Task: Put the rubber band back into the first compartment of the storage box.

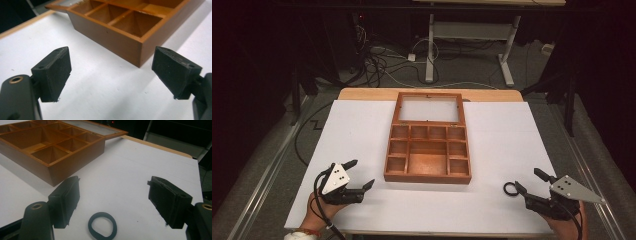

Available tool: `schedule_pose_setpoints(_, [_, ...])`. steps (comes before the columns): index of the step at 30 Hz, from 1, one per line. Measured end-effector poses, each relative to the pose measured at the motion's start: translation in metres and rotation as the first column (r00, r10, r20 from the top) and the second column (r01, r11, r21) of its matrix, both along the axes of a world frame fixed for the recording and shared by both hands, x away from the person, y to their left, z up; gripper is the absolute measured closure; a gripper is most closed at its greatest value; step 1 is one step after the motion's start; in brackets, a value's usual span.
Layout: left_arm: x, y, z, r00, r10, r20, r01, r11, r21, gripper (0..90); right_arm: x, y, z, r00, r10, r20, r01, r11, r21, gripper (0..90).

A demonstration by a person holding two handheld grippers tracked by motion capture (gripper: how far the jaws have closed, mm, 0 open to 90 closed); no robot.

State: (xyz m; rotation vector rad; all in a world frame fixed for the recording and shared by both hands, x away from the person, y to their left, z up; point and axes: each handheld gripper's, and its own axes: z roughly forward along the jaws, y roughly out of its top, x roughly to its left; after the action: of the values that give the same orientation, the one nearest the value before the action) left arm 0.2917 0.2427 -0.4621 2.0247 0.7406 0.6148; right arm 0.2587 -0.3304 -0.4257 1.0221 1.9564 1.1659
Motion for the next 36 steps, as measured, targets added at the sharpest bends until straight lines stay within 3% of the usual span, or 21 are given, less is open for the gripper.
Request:
schedule_pose_setpoints(4, [-0.001, -0.002, 0.001, 0.9998, -0.001, -0.018, 0.001, 1.0, 0.004, 15.7, 0.0, 0.001, -0.002, 0.9999, 0.007, -0.015, -0.007, 1.0, -0.016, 27.8])
schedule_pose_setpoints(14, [-0.008, -0.011, 0.003, 0.999, -0.044, -0.012, 0.044, 0.9985, 0.031, 15.8, 0.0, 0.004, -0.003, 0.9987, 0.028, -0.043, -0.03, 0.999, -0.044, 31.6])
schedule_pose_setpoints(16, [-0.008, -0.012, 0.003, 0.9987, -0.048, -0.013, 0.049, 0.9984, 0.027, 15.8, 0.001, 0.004, -0.005, 0.9953, 0.039, -0.088, -0.044, 0.998, -0.054, 35.3])
schedule_pose_setpoints(21, [-0.006, -0.011, 0.002, 0.9992, -0.039, -0.013, 0.039, 0.9986, 0.036, 16.0, 0.005, 0.01, -0.013, 0.9812, 0.077, -0.177, -0.095, 0.991, -0.093, 43.1])
schedule_pose_setpoints(22, [-0.006, -0.01, 0.002, 0.9993, -0.036, -0.011, 0.036, 0.9988, 0.033, 16.0, 0.005, 0.01, -0.013, 0.9812, 0.077, -0.177, -0.095, 0.991, -0.093, 43.1])
schedule_pose_setpoints(23, [-0.006, -0.009, 0.002, 0.9995, -0.031, -0.007, 0.031, 0.999, 0.033, 16.1, 0.009, 0.012, -0.018, 0.9719, 0.09, -0.217, -0.114, 0.988, -0.101, 45.7])
schedule_pose_setpoints(25, [-0.006, -0.008, 0.003, 0.9998, -0.02, -0.004, 0.02, 0.9993, 0.031, 16.0, 0.011, 0.014, -0.024, 0.9644, 0.101, -0.244, -0.135, 0.983, -0.125, 46.6])
schedule_pose_setpoints(30, [-0.006, -0.008, 0.002, 0.9998, -0.021, -0.006, 0.021, 0.9989, 0.041, 16.0, 0.017, 0.015, -0.032, 0.952, 0.105, -0.288, -0.147, 0.981, -0.128, 50.1])
schedule_pose_setpoints(36, [-0.006, -0.008, 0.002, 0.9999, -0.015, -0.006, 0.015, 0.9987, 0.048, 16.0, 0.026, 0.018, -0.042, 0.9327, 0.117, -0.341, -0.182, 0.969, -0.167, 59.5])
